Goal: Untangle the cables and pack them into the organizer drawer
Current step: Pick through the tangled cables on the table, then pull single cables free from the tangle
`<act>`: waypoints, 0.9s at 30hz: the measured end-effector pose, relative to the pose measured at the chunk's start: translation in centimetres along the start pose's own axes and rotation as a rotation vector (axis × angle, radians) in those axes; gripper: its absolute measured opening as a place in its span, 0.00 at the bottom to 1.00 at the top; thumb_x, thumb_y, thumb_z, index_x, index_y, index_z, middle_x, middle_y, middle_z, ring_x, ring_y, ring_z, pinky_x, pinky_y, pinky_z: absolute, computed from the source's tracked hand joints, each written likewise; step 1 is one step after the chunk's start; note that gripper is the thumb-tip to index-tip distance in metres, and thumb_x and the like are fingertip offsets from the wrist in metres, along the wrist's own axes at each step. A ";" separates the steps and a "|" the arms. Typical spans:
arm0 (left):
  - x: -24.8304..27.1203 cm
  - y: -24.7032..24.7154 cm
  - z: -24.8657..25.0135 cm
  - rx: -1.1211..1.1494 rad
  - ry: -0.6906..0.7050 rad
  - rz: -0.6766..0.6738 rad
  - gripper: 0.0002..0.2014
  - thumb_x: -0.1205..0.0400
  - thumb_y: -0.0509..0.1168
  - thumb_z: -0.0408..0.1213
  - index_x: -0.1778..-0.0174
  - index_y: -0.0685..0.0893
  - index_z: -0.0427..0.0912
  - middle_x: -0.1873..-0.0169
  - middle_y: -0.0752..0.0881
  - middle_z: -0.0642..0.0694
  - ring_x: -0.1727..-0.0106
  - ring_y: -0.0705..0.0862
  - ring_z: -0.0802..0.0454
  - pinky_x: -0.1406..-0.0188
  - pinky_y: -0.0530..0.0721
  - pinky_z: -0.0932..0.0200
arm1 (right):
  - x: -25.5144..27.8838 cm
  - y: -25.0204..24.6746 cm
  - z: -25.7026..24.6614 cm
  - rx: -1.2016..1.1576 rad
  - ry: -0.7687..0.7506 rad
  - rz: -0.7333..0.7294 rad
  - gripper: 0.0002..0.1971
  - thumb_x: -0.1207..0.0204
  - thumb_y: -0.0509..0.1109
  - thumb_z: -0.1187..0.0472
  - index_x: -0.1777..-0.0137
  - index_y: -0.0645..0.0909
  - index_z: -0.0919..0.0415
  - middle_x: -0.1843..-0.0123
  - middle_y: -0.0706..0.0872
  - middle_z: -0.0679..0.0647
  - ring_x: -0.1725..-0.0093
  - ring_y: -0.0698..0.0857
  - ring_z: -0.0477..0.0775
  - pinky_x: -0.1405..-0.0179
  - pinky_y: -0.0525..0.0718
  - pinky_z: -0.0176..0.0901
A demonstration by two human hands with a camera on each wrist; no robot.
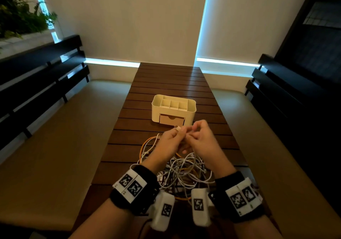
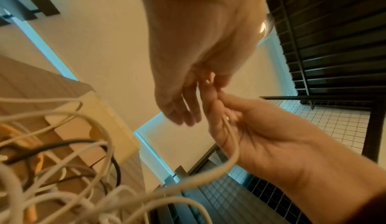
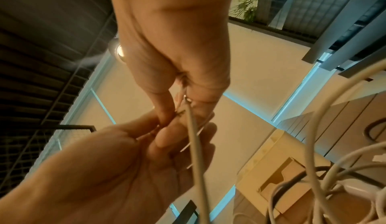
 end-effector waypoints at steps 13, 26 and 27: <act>-1.0 -3.3 -3.5 -0.276 -0.078 0.271 0.14 0.15 0.59 0.47 0.64 0.77 0.44 0.70 0.75 0.51 0.65 0.74 0.54 0.62 0.73 0.57 | -4.5 -4.8 12.8 1.081 0.381 0.102 0.16 0.21 0.62 0.44 0.45 0.84 0.52 0.45 0.86 0.51 0.39 0.79 0.55 0.37 0.68 0.53; -1.8 -1.7 -8.5 -0.610 -0.181 0.054 0.16 0.12 0.53 0.47 0.51 0.84 0.43 0.60 0.86 0.37 0.63 0.80 0.45 0.63 0.73 0.53 | -3.3 -5.7 7.6 0.529 0.150 0.401 0.05 0.21 0.67 0.56 0.49 0.82 0.47 0.48 0.84 0.46 0.46 0.79 0.49 0.40 0.74 0.52; -1.9 -1.8 -8.5 -0.597 -0.177 0.061 0.15 0.12 0.53 0.47 0.48 0.83 0.45 0.54 0.87 0.36 0.57 0.82 0.43 0.59 0.76 0.52 | -2.9 -6.3 5.2 0.324 -0.015 0.485 0.06 0.21 0.66 0.59 0.47 0.81 0.48 0.46 0.84 0.48 0.45 0.80 0.49 0.40 0.79 0.52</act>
Point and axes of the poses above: each hand's wrist, its own x-axis away from the middle knuckle, its own y-axis out of the palm, z = x × y, the point moved 10 cm from there along -x, towards the middle knuckle
